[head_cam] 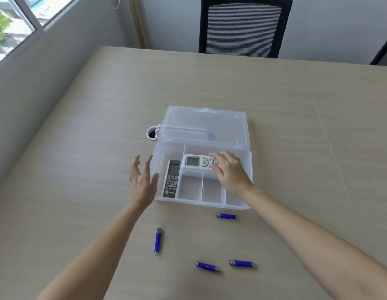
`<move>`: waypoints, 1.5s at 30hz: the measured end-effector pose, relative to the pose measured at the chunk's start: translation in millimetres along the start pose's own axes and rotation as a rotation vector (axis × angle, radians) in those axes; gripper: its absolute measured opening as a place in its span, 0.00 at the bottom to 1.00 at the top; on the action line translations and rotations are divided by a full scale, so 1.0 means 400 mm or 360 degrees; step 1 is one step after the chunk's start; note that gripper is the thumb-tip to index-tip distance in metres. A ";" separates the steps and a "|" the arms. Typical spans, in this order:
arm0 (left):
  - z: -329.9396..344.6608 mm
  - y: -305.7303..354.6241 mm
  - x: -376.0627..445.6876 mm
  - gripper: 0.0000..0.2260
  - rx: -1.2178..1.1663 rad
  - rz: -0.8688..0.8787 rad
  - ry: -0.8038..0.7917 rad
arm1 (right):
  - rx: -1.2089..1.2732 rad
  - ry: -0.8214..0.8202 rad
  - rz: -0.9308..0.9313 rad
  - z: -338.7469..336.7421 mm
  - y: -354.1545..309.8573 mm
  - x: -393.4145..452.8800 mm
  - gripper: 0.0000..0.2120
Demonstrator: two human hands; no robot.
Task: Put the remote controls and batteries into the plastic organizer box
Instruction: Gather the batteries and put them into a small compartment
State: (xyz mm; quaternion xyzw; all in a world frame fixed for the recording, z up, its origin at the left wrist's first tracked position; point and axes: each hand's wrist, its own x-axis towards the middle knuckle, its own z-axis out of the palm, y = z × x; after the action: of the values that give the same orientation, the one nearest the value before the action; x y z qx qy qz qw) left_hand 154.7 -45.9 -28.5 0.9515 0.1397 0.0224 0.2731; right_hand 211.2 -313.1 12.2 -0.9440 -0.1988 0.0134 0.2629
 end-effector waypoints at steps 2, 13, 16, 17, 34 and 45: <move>-0.004 -0.005 -0.116 0.18 -0.0185 0.0032 0.0278 | 0.0061 0.0123 -0.0310 0.003 -0.014 -0.115 0.07; 0.071 -0.139 -0.412 0.09 0.0037 -0.0246 -0.0380 | -0.0357 -0.0408 0.0080 0.161 0.047 -0.345 0.16; 0.053 -0.115 -0.406 0.08 -0.0102 -0.0140 -0.0574 | -0.0576 -0.0495 0.0160 0.178 0.029 -0.313 0.12; 0.048 -0.095 -0.410 0.07 -0.0191 -0.0105 -0.0636 | -0.0609 -0.0505 0.0186 0.182 0.026 -0.308 0.10; 0.198 0.133 -0.443 0.11 0.0698 0.0889 -0.0989 | -0.0022 -0.0884 0.0380 0.048 0.043 -0.483 0.05; 0.045 0.156 -0.408 0.06 -0.1120 -0.0312 -0.1246 | -0.0421 -0.1187 0.0265 0.081 0.038 -0.484 0.09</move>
State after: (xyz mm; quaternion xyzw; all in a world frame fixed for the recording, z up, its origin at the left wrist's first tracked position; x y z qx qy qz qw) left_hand 15.9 -151.1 -5.6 0.7222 0.0997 -0.3143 0.6081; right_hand 34.2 -383.2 -38.7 -0.9130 -0.2034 0.3506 0.0469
